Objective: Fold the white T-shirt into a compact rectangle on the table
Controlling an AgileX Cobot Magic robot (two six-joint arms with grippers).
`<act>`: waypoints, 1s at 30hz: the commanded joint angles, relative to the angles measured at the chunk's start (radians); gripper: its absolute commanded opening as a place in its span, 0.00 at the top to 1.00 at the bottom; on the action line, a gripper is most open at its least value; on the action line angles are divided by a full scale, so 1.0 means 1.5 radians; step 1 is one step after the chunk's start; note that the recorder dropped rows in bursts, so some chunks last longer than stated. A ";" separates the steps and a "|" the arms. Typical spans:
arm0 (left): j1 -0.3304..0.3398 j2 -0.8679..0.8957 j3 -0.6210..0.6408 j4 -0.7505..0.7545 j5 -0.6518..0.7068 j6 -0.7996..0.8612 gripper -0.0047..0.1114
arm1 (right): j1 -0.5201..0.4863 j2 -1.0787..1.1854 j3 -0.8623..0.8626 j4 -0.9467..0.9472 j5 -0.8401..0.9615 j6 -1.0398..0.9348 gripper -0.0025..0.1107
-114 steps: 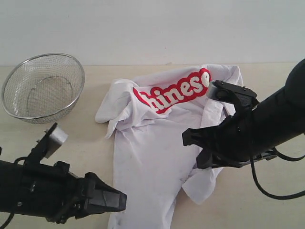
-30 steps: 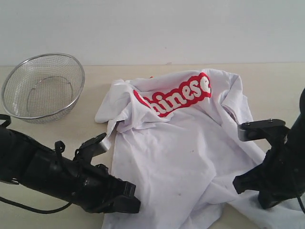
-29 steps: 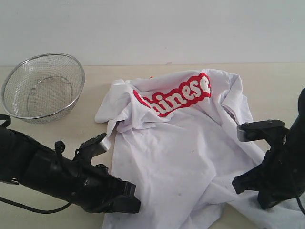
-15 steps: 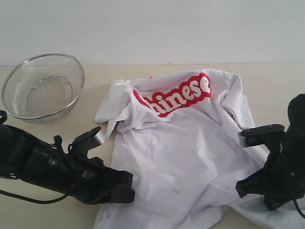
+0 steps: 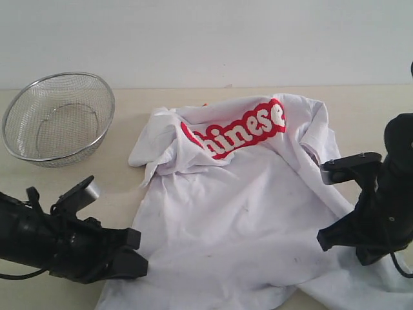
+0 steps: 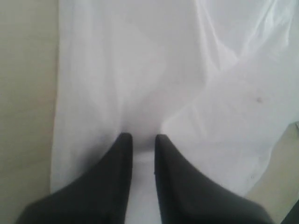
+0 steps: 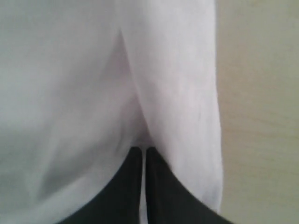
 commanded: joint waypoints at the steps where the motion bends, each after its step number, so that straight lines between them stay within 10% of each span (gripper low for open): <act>1: 0.030 -0.016 0.019 0.056 -0.084 0.012 0.80 | 0.000 0.000 -0.004 -0.030 0.002 0.018 0.98; 19: 0.032 -0.019 0.019 0.071 -0.055 0.012 0.80 | -0.003 0.094 -0.007 -0.094 0.009 0.065 0.98; 30: 0.032 -0.019 0.019 0.085 -0.055 0.012 0.80 | -0.125 0.093 -0.062 -0.120 0.070 0.026 0.98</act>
